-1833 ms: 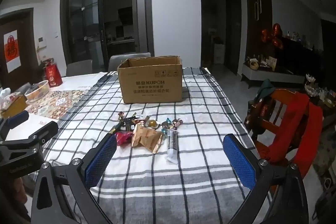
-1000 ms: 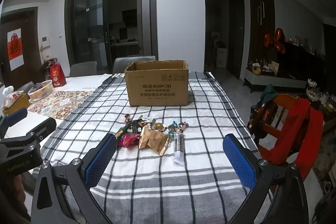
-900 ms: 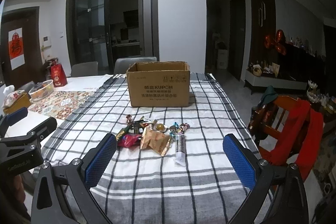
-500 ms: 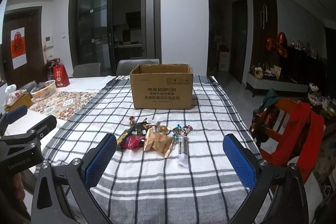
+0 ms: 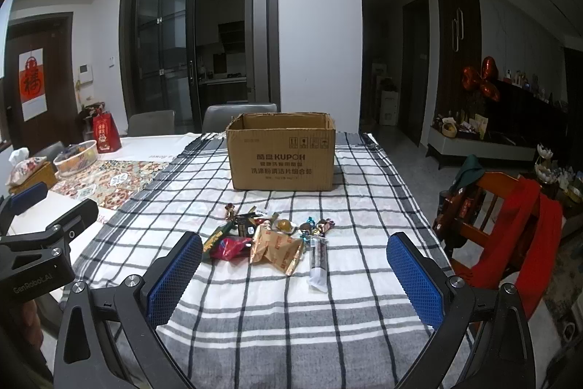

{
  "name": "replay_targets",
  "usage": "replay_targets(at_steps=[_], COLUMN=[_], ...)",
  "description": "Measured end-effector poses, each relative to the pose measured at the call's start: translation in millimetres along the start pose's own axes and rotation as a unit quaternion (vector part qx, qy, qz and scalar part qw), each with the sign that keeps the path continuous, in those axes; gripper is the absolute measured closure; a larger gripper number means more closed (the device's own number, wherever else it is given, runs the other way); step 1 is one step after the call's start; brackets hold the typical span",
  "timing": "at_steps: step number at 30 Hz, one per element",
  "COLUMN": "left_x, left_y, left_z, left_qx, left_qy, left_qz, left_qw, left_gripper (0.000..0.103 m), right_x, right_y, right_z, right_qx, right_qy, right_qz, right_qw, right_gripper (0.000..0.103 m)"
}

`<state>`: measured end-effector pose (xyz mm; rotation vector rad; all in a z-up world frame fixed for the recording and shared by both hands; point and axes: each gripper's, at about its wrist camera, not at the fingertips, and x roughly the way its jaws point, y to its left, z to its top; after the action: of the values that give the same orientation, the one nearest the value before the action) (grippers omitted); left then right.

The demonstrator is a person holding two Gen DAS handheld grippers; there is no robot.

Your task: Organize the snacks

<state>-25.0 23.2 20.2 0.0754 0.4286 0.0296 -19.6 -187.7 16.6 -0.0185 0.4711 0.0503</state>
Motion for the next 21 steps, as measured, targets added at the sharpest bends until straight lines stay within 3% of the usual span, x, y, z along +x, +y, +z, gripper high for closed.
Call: replay_targets(at_steps=[21], left_x=[1.6], left_y=[-3.3], left_z=[2.3], left_qx=[0.004], left_qy=[-0.005], left_qz=[-0.002], left_qw=[1.0000], left_gripper=[0.000], right_x=[0.0], right_y=[1.0], right_z=[-0.2], right_qx=[0.001], right_qy=[0.000], right_qz=[0.001], right_qw=[1.000], right_gripper=[0.001])
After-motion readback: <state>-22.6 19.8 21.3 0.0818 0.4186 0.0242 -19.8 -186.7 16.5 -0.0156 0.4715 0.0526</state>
